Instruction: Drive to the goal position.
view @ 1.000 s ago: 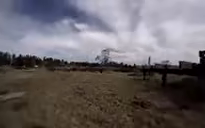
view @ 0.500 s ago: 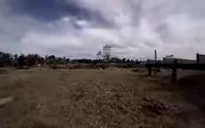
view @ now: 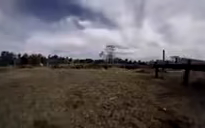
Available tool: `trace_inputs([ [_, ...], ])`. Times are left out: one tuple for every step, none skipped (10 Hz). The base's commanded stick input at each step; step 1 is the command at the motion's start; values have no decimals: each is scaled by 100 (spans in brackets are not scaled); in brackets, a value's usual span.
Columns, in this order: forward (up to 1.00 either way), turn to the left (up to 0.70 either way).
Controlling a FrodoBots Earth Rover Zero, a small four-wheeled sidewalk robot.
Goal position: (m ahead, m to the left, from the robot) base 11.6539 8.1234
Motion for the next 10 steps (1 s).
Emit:
trace_inputs([
  [70,0],
  [70,0],
  [70,27],
  [70,27],
  [70,27],
  [70,22],
  [70,7],
  [70,0],
  [70,0],
  [70,0],
])
